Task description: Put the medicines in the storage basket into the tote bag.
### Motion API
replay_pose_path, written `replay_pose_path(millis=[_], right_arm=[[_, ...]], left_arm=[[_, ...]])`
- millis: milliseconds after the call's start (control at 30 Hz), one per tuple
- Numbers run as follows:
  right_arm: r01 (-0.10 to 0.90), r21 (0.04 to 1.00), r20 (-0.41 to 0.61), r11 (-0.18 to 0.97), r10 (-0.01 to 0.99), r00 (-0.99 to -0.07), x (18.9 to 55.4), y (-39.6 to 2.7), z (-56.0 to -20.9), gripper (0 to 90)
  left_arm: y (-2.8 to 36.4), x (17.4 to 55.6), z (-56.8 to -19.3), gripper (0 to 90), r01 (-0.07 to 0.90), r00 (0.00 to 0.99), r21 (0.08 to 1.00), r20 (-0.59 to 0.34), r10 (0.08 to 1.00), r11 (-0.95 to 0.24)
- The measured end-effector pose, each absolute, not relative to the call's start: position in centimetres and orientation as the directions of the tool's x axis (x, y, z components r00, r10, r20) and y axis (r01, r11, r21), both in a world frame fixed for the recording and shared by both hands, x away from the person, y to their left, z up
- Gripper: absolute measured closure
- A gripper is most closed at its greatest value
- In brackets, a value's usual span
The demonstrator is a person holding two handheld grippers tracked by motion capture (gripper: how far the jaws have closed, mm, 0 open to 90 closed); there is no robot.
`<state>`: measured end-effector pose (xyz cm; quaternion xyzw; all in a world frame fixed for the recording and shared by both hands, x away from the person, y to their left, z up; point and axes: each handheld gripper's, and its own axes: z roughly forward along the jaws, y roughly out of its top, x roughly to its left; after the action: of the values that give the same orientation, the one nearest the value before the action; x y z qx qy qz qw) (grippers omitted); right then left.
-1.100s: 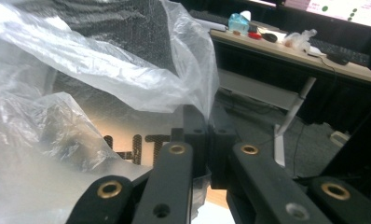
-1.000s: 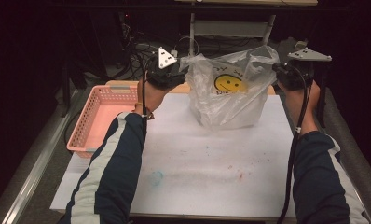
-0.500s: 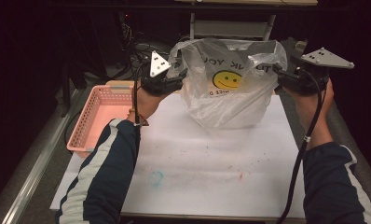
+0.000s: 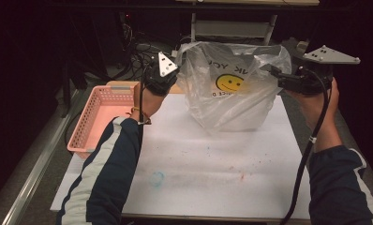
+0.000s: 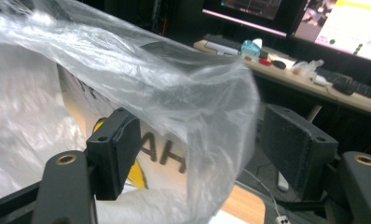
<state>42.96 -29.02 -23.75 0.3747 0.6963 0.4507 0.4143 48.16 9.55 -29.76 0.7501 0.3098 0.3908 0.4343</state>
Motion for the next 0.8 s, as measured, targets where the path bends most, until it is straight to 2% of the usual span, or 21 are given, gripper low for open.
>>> replay_pose_path(millis=[200,333,400,500,533,600,800], right_arm=[[0.118,0.948,-0.234,0.297,0.896,-0.377,41.5,-29.6,-23.8,27.0],[0.106,0.946,-0.249,0.307,0.895,-0.371,40.5,-29.8,-24.4,25.4],[0.100,0.951,-0.237,0.294,0.894,-0.381,39.6,-29.8,-24.4,26.3],[0.085,0.953,-0.238,0.291,0.891,-0.387,38.4,-29.8,-24.4,25.7],[0.085,0.953,-0.236,0.291,0.888,-0.394,38.1,-29.7,-24.5,25.4],[0.085,0.949,-0.249,0.304,0.886,-0.390,37.7,-29.5,-25.0,25.4],[0.107,0.949,-0.227,0.298,0.875,-0.427,37.2,-29.3,-27.9,28.1]], left_arm=[[10.9,48.9,-29.9,85.7,0.149,0.481,0.912,0.270,0.834,-0.381],[11.2,49.0,-30.0,86.3,0.157,0.440,0.901,0.302,0.846,-0.404],[11.6,49.4,-30.1,86.4,0.181,0.410,0.905,0.287,0.866,-0.386],[12.1,49.5,-30.2,86.1,0.190,0.422,0.915,0.251,0.871,-0.356],[12.0,49.4,-30.2,82.5,0.186,0.429,0.919,0.242,0.870,-0.348],[12.0,49.2,-30.2,67.1,0.178,0.465,0.925,0.222,0.857,-0.336],[11.3,47.7,-31.6,43.0,0.154,0.536,0.934,0.195,0.822,-0.322]])
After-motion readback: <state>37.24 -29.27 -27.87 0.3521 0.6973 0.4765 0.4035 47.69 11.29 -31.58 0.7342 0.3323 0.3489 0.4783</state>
